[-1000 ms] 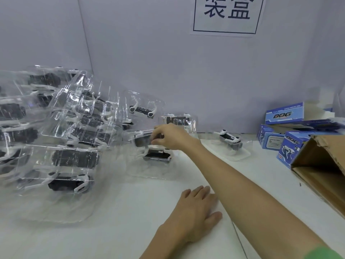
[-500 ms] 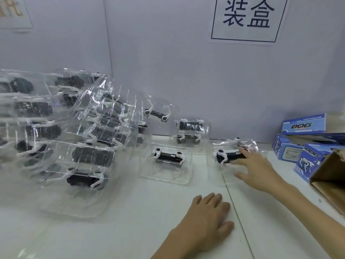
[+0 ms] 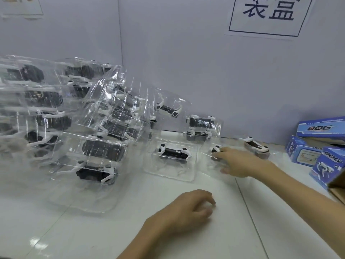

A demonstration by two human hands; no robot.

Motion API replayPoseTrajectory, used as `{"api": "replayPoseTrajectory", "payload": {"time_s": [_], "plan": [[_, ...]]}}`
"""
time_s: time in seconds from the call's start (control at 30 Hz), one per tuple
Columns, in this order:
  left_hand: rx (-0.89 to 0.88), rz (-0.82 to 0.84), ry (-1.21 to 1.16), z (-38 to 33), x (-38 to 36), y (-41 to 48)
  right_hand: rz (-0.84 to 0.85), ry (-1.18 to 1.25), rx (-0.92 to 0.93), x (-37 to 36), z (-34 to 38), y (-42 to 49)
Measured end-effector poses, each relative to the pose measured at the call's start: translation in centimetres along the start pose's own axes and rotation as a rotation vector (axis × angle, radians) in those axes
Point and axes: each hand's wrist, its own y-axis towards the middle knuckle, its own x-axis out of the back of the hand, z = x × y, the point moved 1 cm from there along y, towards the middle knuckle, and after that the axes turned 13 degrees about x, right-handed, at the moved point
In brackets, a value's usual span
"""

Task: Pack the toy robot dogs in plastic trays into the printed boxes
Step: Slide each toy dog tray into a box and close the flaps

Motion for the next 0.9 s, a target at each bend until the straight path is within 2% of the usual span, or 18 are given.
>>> {"api": "replayPoseTrajectory", "payload": {"time_s": [0.03, 0.13, 0.17, 0.3, 0.37, 0.57, 0.6, 0.67, 0.73, 0.83, 0.9], "plan": [[-0.023, -0.041, 0.016, 0.1, -0.1, 0.0, -0.042, 0.036, 0.009, 0.0, -0.2, -0.1], [-0.034, -0.166, 0.078, -0.6, -0.5, 0.4, 0.053, 0.119, -0.035, 2.1, -0.6, -0.4], [-0.045, -0.213, 0.129, -0.9, -0.6, 0.4, 0.020, 0.186, -0.022, 3.4, -0.2, -0.4], [-0.068, -0.308, 0.274, -0.8, -1.2, 0.0, -0.454, 0.647, 0.243, 10.6, 4.4, 2.8], [-0.079, -0.291, 0.316, -0.8, -1.5, -0.6, -0.493, 0.739, 0.343, 14.2, 7.2, 6.3], [-0.123, -0.267, 0.453, -0.4, -1.7, 0.0, -0.538, 0.763, 0.426, 19.1, 12.4, 17.5], [-0.120, -0.255, 0.486, -0.5, -1.8, 0.2, -0.504, 0.789, 0.454, 19.2, 12.6, 18.9], [0.003, -0.207, 0.517, -1.3, -1.5, 0.5, -0.351, 0.768, 0.510, 19.1, 12.8, 20.7], [0.032, -0.225, 0.535, -0.9, -1.9, 1.0, -0.324, 0.802, 0.552, 19.0, 12.6, 21.6], [0.023, -0.245, 0.520, -0.4, -1.9, 1.4, -0.540, 0.848, 0.589, 19.8, 11.8, 20.5], [0.013, -0.257, 0.452, -0.3, -2.2, 1.6, -0.742, 0.701, 0.610, 21.2, 10.8, 17.7]]}}
